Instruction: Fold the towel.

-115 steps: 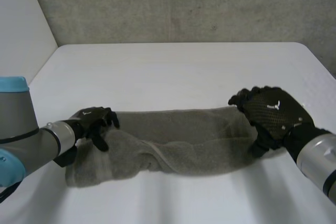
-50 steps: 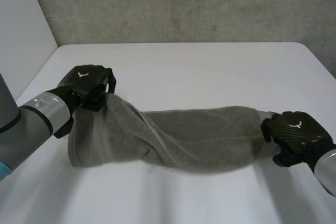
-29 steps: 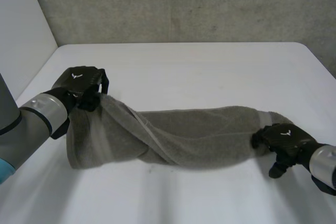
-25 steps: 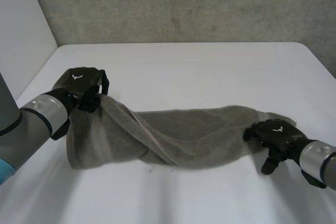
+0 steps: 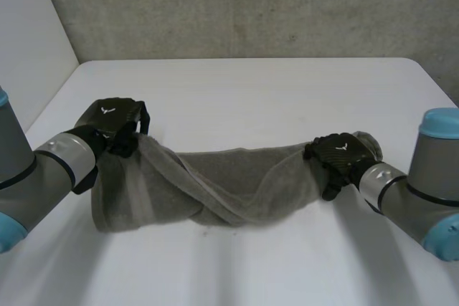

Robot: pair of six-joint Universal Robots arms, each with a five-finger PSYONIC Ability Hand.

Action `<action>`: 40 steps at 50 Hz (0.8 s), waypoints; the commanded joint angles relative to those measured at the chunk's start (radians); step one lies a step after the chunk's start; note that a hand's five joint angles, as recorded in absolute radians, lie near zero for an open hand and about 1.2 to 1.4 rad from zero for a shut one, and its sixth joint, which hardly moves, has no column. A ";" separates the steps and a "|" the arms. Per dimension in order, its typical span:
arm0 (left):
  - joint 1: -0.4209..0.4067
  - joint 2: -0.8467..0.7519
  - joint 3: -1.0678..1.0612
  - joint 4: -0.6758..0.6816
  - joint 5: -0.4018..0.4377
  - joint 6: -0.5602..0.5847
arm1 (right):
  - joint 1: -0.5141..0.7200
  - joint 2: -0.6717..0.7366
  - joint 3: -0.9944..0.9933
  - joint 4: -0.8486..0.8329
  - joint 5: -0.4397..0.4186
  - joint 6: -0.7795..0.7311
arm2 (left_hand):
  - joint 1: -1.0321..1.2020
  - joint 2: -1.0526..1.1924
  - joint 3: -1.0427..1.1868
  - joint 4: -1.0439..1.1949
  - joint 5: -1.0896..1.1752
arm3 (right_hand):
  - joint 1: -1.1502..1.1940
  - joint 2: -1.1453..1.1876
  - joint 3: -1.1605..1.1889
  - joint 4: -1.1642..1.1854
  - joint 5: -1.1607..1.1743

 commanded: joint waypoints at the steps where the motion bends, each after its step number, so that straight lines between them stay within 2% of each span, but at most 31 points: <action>1: 0.001 -0.004 -0.002 0.000 0.000 0.000 | 0.036 0.092 -0.086 0.001 0.058 -0.005 | 0.227 0.179 0.181 0.179 0.191 | 0.447 0.385 0.354 0.348 0.361; 2: 0.001 -0.009 -0.002 0.000 0.000 0.000 | 0.038 0.106 -0.103 0.002 0.069 -0.005 | 0.227 0.179 0.181 0.179 0.191 | 0.588 0.525 0.494 0.489 0.502; 3: 0.001 -0.009 -0.002 0.000 0.000 0.000 | 0.038 0.106 -0.103 0.002 0.069 -0.005 | 0.227 0.179 0.181 0.179 0.191 | 0.589 0.527 0.496 0.491 0.503; 4: 0.001 -0.012 -0.002 0.000 0.000 0.000 | 0.038 0.115 -0.118 0.002 0.080 -0.005 | 0.227 0.179 0.181 0.179 0.191 | 0.819 0.757 0.725 0.720 0.733; 5: 0.001 -0.012 -0.002 0.000 0.000 0.000 | 0.038 0.115 -0.118 0.002 0.080 -0.005 | 0.227 0.179 0.181 0.179 0.191 | 0.821 0.759 0.728 0.722 0.735; 6: 0.001 -0.014 -0.002 0.000 0.000 0.000 | 0.038 0.117 -0.129 0.002 0.092 -0.005 | 0.227 0.179 0.181 0.179 0.191 | 1.023 0.961 0.930 0.925 0.937; 11: 0.001 -0.014 -0.002 -0.002 -0.003 0.000 | 0.036 0.097 -0.143 0.005 0.123 -0.001 | 0.227 0.179 0.181 0.179 0.191 | 1.025 0.963 0.932 0.927 0.939; 19: -0.003 0.011 0.001 -0.011 -0.006 0.002 | 0.026 -0.078 -0.121 0.040 0.124 0.025 | 0.227 0.179 0.181 0.179 0.191 | 1.025 0.963 0.932 0.927 0.939; 21: -0.002 0.073 -0.002 -0.029 -0.005 0.003 | 0.027 -0.121 -0.123 0.068 0.124 0.023 | 0.227 0.179 0.181 0.179 0.191 | 1.025 0.963 0.932 0.927 0.939; 23: -0.003 0.110 -0.002 -0.046 -0.005 0.003 | 0.026 -0.228 -0.146 0.214 0.123 0.006 | 0.227 0.179 0.181 0.179 0.191 | 1.025 0.963 0.932 0.927 0.939; 26: -0.003 0.166 -0.001 -0.087 -0.003 0.002 | 0.020 -0.276 -0.164 0.309 0.107 -0.008 | 0.227 0.179 0.181 0.179 0.191 | 1.025 0.963 0.932 0.927 0.939; 28: -0.002 0.192 -0.001 -0.112 -0.003 0.002 | 0.009 -0.322 -0.212 0.478 0.103 -0.050 | 0.227 0.179 0.181 0.179 0.191 | 1.025 0.963 0.932 0.927 0.939; 29: 0.000 0.209 -0.002 -0.141 -0.003 0.003 | 0.009 -0.322 -0.212 0.479 0.103 -0.051 | 0.227 0.179 0.181 0.179 0.191 | 1.025 0.963 0.932 0.927 0.939; 31: 0.000 0.213 -0.001 -0.173 -0.003 0.005 | -0.022 -0.325 -0.230 0.601 0.100 -0.116 | 0.227 0.179 0.181 0.179 0.191 | 1.025 0.963 0.932 0.927 0.939; 33: 0.001 0.207 -0.001 -0.206 -0.003 0.014 | -0.023 -0.323 -0.235 0.654 0.100 -0.164 | 0.227 0.179 0.181 0.179 0.191 | 1.025 0.963 0.932 0.927 0.939; 37: 0.000 0.129 0.007 -0.282 -0.008 0.121 | -0.020 -0.275 -0.250 0.692 0.106 -0.279 | 0.227 0.179 0.181 0.179 0.191 | 1.025 0.963 0.932 0.927 0.939; 40: 0.000 0.033 0.030 -0.296 -0.011 0.207 | -0.019 -0.245 -0.267 0.692 0.109 -0.293 | 0.227 0.179 0.181 0.179 0.191 | 1.025 0.963 0.932 0.927 0.939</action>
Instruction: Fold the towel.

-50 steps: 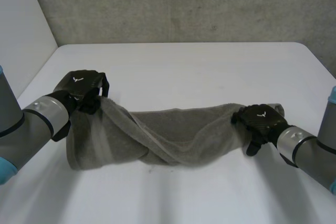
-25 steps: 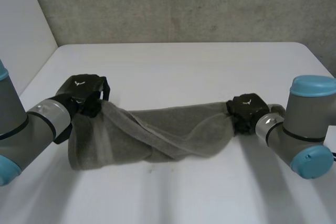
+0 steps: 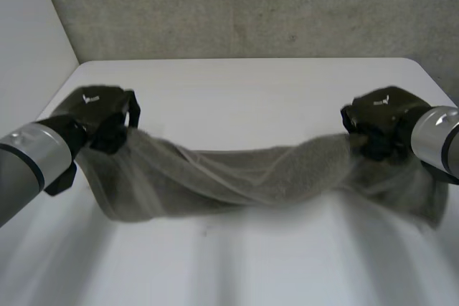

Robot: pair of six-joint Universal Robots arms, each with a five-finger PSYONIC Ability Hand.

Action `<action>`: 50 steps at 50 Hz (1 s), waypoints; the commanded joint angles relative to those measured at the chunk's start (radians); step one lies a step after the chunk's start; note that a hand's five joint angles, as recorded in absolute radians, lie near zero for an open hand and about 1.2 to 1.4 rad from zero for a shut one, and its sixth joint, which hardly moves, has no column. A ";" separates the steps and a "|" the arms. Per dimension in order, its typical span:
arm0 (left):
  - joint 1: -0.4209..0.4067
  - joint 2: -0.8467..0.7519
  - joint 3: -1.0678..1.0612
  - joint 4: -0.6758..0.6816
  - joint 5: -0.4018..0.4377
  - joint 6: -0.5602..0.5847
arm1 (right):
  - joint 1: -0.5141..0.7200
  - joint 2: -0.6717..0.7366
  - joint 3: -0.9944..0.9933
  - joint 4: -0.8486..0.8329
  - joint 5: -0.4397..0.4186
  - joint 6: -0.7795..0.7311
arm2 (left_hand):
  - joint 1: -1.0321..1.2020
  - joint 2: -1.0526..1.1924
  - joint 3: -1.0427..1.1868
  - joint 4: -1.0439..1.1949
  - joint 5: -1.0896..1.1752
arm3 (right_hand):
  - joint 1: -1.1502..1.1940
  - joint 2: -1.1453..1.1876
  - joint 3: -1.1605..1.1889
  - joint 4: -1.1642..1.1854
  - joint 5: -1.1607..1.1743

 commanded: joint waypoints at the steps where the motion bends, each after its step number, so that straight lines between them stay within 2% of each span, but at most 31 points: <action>1: 0.000 -0.157 0.029 -0.087 -0.007 0.164 | -0.010 0.112 -0.060 0.082 0.011 -0.137 | 0.227 0.179 0.181 0.179 0.191 | 0.481 0.227 0.225 0.204 0.284; 3: -0.008 -0.249 0.098 -0.085 -0.016 0.209 | -0.010 0.149 -0.092 0.081 0.011 -0.132 | 0.227 0.179 0.181 0.179 0.191 | 0.481 0.227 0.225 0.204 0.284; 6: -0.006 -0.339 0.203 -0.081 -0.039 0.210 | -0.007 0.229 -0.181 0.064 0.017 -0.114 | 0.227 0.179 0.181 0.179 0.191 | 0.481 0.227 0.225 0.204 0.284; 10: -0.011 -0.387 0.330 -0.027 -0.050 0.203 | 0.030 0.310 -0.374 -0.086 0.035 0.008 | 0.227 0.179 0.181 0.179 0.191 | 0.481 0.227 0.225 0.204 0.284; 11: -0.015 -0.389 0.384 0.046 -0.050 0.192 | 0.042 0.310 -0.426 -0.193 0.047 0.083 | 0.227 0.179 0.181 0.179 0.191 | 0.481 0.227 0.225 0.204 0.284; 12: -0.018 -0.389 0.423 0.165 -0.051 0.171 | 0.042 0.310 -0.427 -0.194 0.047 0.084 | 0.227 0.179 0.181 0.179 0.191 | 0.481 0.227 0.225 0.204 0.284; 13: -0.018 -0.389 0.423 0.166 -0.051 0.170 | 0.048 0.300 -0.454 -0.315 0.069 0.160 | 0.227 0.179 0.181 0.179 0.191 | 0.481 0.227 0.225 0.204 0.284; 14: -0.023 -0.381 0.443 0.309 -0.056 0.133 | 0.048 0.300 -0.454 -0.316 0.069 0.161 | 0.227 0.179 0.181 0.179 0.191 | 0.481 0.227 0.225 0.204 0.284; 15: -0.029 -0.358 0.446 0.461 -0.057 0.084 | 0.048 0.277 -0.457 -0.452 0.098 0.228 | 0.227 0.179 0.181 0.179 0.191 | 0.481 0.227 0.225 0.204 0.284; 16: -0.029 -0.358 0.446 0.462 -0.057 0.083 | 0.045 0.242 -0.444 -0.587 0.138 0.284 | 0.227 0.179 0.181 0.179 0.191 | 0.481 0.227 0.225 0.204 0.284; 17: -0.028 -0.322 0.440 0.602 -0.063 0.031 | 0.045 0.241 -0.444 -0.588 0.138 0.285 | 0.227 0.179 0.181 0.179 0.191 | 0.481 0.227 0.225 0.204 0.284; 18: -0.019 -0.274 0.431 0.731 -0.063 -0.025 | 0.045 0.208 -0.418 -0.697 0.170 0.323 | 0.227 0.179 0.181 0.179 0.191 | 0.481 0.227 0.225 0.204 0.284; 19: -0.018 -0.274 0.431 0.732 -0.063 -0.026 | 0.045 0.177 -0.387 -0.768 0.191 0.329 | 0.227 0.179 0.181 0.179 0.191 | 0.481 0.227 0.225 0.204 0.284; 20: -0.014 -0.243 0.411 0.790 -0.066 -0.058 | 0.045 0.177 -0.387 -0.769 0.192 0.329 | 0.227 0.179 0.181 0.179 0.191 | 0.481 0.227 0.225 0.204 0.284; 23: -0.011 -0.211 0.370 0.788 -0.076 -0.086 | 0.048 0.151 -0.367 -0.737 0.204 0.316 | 0.227 0.179 0.181 0.179 0.191 | 0.481 0.227 0.225 0.204 0.284; 25: -0.012 -0.208 0.347 0.772 -0.076 -0.084 | 0.050 0.154 -0.365 -0.632 0.173 0.308 | 0.227 0.179 0.181 0.179 0.191 | 0.481 0.227 0.225 0.204 0.284; 26: -0.012 -0.211 0.322 0.748 -0.076 -0.084 | 0.050 0.154 -0.365 -0.631 0.173 0.308 | 0.227 0.179 0.181 0.179 0.191 | 0.481 0.227 0.225 0.204 0.284; 30: -0.012 -0.218 0.265 0.680 -0.074 -0.083 | 0.050 0.198 -0.362 -0.446 0.071 0.305 | 0.227 0.179 0.181 0.179 0.191 | 0.481 0.227 0.225 0.204 0.284; 35: -0.012 -0.260 0.187 0.562 -0.074 -0.072 | 0.050 0.276 -0.341 -0.352 0.018 0.264 | 0.227 0.179 0.181 0.179 0.191 | 0.481 0.227 0.225 0.204 0.284; 39: -0.022 -0.326 0.097 0.447 -0.074 -0.021 | 0.052 0.346 -0.302 -0.326 0.012 0.221 | 0.227 0.179 0.181 0.179 0.191 | 0.481 0.227 0.225 0.204 0.284; 42: -0.031 -0.375 0.038 0.397 -0.074 0.050 | 0.071 0.457 -0.232 -0.315 0.023 0.138 | 0.227 0.179 0.181 0.179 0.191 | 0.481 0.227 0.225 0.204 0.284; 45: -0.035 -0.386 0.015 0.378 -0.076 0.089 | 0.073 0.482 -0.215 -0.307 0.024 0.113 | 0.227 0.179 0.181 0.179 0.191 | 0.481 0.227 0.225 0.204 0.284; 47: -0.070 -0.395 -0.025 0.363 -0.077 0.153 | 0.070 0.493 -0.204 -0.278 0.024 0.098 | 0.227 0.179 0.181 0.179 0.191 | 0.481 0.227 0.225 0.204 0.284; 50: -0.092 -0.378 -0.042 0.361 -0.079 0.169 | 0.059 0.473 -0.201 -0.242 0.023 0.102 | 0.227 0.179 0.181 0.179 0.191 | 0.481 0.227 0.225 0.204 0.284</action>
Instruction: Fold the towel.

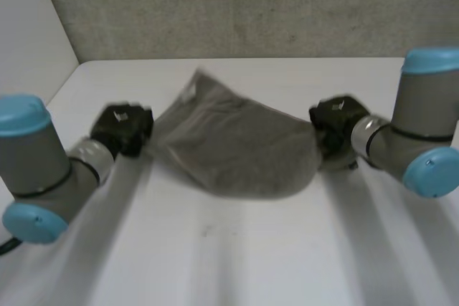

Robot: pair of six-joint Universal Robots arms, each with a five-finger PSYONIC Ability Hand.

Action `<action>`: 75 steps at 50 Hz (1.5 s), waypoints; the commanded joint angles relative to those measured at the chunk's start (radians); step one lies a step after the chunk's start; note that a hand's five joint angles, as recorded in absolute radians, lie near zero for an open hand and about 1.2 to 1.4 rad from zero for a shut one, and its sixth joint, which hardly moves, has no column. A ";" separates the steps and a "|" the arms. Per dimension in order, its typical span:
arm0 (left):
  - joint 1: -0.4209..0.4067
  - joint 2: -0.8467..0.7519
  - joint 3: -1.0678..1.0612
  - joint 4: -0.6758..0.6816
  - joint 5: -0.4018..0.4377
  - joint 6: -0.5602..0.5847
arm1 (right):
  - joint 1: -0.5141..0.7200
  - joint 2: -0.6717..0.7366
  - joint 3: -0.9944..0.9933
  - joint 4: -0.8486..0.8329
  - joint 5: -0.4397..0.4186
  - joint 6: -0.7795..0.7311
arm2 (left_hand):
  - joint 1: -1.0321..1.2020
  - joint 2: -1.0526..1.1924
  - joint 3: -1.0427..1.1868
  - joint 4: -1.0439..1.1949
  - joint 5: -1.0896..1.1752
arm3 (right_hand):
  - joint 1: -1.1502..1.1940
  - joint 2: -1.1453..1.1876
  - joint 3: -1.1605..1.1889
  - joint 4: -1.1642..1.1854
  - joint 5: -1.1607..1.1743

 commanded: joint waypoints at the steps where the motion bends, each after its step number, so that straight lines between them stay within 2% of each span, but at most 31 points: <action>1: -0.060 -0.015 -0.086 -0.041 -0.004 0.124 | -0.007 0.034 0.043 0.062 0.007 -0.048 | 0.227 0.179 0.181 0.178 0.191 | 0.481 0.227 0.211 0.203 0.265; 11: -0.089 0.071 -0.128 -0.044 -0.006 0.121 | -0.022 -0.014 0.003 0.177 0.007 -0.069 | 0.227 0.179 0.181 0.178 0.191 | 0.481 0.227 0.211 0.203 0.265; 12: -0.101 0.075 -0.134 -0.044 -0.006 0.119 | -0.022 -0.011 -0.013 0.181 0.008 -0.078 | 0.227 0.179 0.181 0.178 0.191 | 0.421 0.167 0.151 0.143 0.205; 13: -0.115 0.077 -0.140 -0.044 -0.007 0.119 | -0.024 -0.011 -0.021 0.182 0.013 -0.086 | 0.227 0.179 0.181 0.178 0.191 | -0.123 -0.377 -0.393 -0.402 -0.339; 14: -0.115 0.077 -0.140 -0.044 -0.007 0.119 | -0.024 -0.011 -0.021 0.182 0.013 -0.086 | 0.227 0.179 0.181 0.178 0.191 | -0.128 -0.383 -0.398 -0.407 -0.345; 15: -0.126 0.079 -0.146 -0.044 -0.009 0.119 | -0.025 -0.014 -0.023 0.180 0.019 -0.089 | 0.227 0.179 0.181 0.178 0.191 | -0.643 -0.897 -0.913 -0.921 -0.859; 16: -0.135 0.080 -0.148 -0.044 -0.010 0.119 | -0.027 -0.020 -0.024 0.180 0.034 -0.087 | 0.227 0.179 0.181 0.178 0.191 | -0.740 -0.995 -1.011 -1.019 -0.957; 22: -0.138 0.112 -0.154 -0.047 -0.039 0.116 | -0.021 -0.094 -0.003 0.160 0.059 -0.063 | 0.227 0.179 0.181 0.178 0.191 | -0.740 -0.995 -1.011 -1.019 -0.957; 27: -0.138 0.184 -0.151 -0.051 -0.068 0.113 | -0.016 -0.251 0.159 0.065 0.059 0.035 | 0.227 0.179 0.181 0.178 0.191 | -0.740 -0.995 -1.011 -1.019 -0.957; 30: -0.140 0.246 -0.151 -0.052 -0.068 0.104 | -0.007 -0.284 0.204 0.047 0.058 0.052 | 0.227 0.179 0.181 0.178 0.191 | -0.740 -0.995 -1.011 -1.019 -0.957; 33: -0.140 0.298 -0.139 -0.052 -0.068 0.087 | 0.032 -0.344 0.293 0.011 0.056 0.123 | 0.227 0.179 0.181 0.178 0.191 | -0.740 -0.995 -1.011 -1.019 -0.957; 35: -0.140 0.344 -0.129 -0.051 -0.068 0.063 | 0.108 -0.400 0.377 -0.036 0.056 0.220 | 0.227 0.179 0.181 0.178 0.191 | -0.740 -0.995 -1.011 -1.019 -0.957; 37: -0.140 0.362 -0.119 -0.051 -0.068 0.050 | 0.142 -0.411 0.419 -0.067 0.056 0.257 | 0.227 0.179 0.181 0.178 0.191 | -0.740 -0.995 -1.011 -1.019 -0.957; 41: -0.140 0.382 -0.108 -0.051 -0.068 0.038 | 0.197 -0.414 0.497 -0.136 0.058 0.295 | 0.227 0.179 0.181 0.178 0.191 | -0.727 -0.982 -0.997 -1.006 -0.944; 46: -0.138 0.373 -0.117 -0.052 -0.068 0.038 | 0.269 -0.405 0.603 -0.246 0.064 0.278 | 0.227 0.179 0.181 0.178 0.191 | -0.446 -0.701 -0.716 -0.725 -0.663; 50: -0.135 0.367 -0.129 -0.054 -0.068 0.036 | 0.276 -0.402 0.637 -0.260 0.064 0.264 | 0.227 0.179 0.181 0.178 0.191 | -0.358 -0.612 -0.628 -0.636 -0.574; 57: -0.131 0.335 -0.157 -0.058 -0.068 0.035 | 0.274 -0.368 0.672 -0.335 0.068 0.276 | 0.227 0.179 0.181 0.178 0.191 | -0.387 -0.641 -0.657 -0.665 -0.603; 62: -0.132 0.330 -0.162 -0.063 -0.070 0.035 | 0.276 -0.298 0.663 -0.440 0.111 0.285 | 0.227 0.179 0.181 0.178 0.191 | -0.395 -0.650 -0.666 -0.674 -0.612; 75: -0.132 0.330 -0.158 -0.063 -0.071 0.033 | 0.326 -0.150 0.600 -0.467 0.140 0.347 | 0.227 0.179 0.181 0.178 0.191 | -0.381 -0.635 -0.651 -0.659 -0.597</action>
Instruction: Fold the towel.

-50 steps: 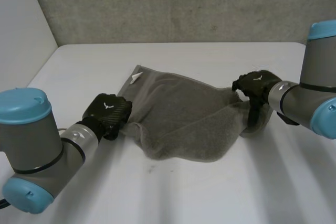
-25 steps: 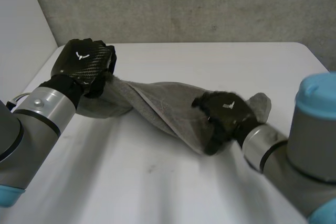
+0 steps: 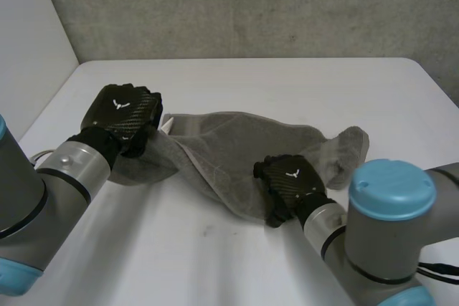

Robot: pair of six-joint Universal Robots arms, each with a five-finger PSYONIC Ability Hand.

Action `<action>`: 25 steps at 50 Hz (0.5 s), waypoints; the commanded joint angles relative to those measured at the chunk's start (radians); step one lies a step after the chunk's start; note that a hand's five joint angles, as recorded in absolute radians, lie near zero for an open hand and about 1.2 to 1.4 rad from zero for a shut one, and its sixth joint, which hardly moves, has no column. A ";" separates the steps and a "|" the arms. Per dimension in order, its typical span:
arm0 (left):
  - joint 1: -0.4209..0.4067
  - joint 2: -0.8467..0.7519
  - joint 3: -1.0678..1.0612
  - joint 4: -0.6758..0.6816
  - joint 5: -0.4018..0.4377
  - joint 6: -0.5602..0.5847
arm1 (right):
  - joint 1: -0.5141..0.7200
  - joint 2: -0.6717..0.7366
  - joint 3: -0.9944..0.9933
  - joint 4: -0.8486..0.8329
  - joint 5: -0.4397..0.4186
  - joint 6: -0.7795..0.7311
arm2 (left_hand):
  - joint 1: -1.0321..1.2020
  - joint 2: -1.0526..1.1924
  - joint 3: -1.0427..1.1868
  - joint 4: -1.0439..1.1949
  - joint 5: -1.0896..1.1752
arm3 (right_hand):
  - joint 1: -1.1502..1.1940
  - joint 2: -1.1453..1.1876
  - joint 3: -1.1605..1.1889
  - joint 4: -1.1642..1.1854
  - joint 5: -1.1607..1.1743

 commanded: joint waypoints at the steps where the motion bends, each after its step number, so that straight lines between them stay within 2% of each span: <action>1: 0.003 0.000 0.002 0.000 -0.001 0.000 | 0.027 0.069 -0.027 0.001 0.002 0.027 | 0.221 0.179 0.181 0.178 0.191 | 0.139 0.080 0.069 0.068 0.080; 14: 0.009 0.000 0.005 0.000 -0.003 0.000 | 0.034 0.126 -0.050 -0.037 0.020 0.025 | 0.221 0.179 0.181 0.178 0.191 | 0.174 0.116 0.105 0.104 0.115; 18: 0.010 0.000 0.005 0.000 -0.004 0.000 | 0.032 0.143 -0.053 -0.076 0.060 0.019 | 0.221 0.179 0.181 0.178 0.191 | 0.256 0.198 0.187 0.186 0.197; 21: 0.010 0.000 0.005 0.000 -0.004 0.000 | 0.032 0.155 -0.057 -0.115 0.094 0.011 | 0.221 0.179 0.181 0.178 0.191 | 0.370 0.312 0.301 0.300 0.311; 23: 0.012 0.000 0.003 0.000 -0.004 0.000 | 0.028 0.158 -0.057 -0.137 0.109 0.010 | 0.221 0.179 0.181 0.178 0.191 | 0.543 0.485 0.474 0.473 0.484; 25: 0.012 0.000 0.002 -0.001 -0.004 0.000 | 0.023 0.155 -0.059 -0.143 0.112 0.010 | 0.221 0.179 0.181 0.178 0.191 | 0.584 0.526 0.515 0.514 0.525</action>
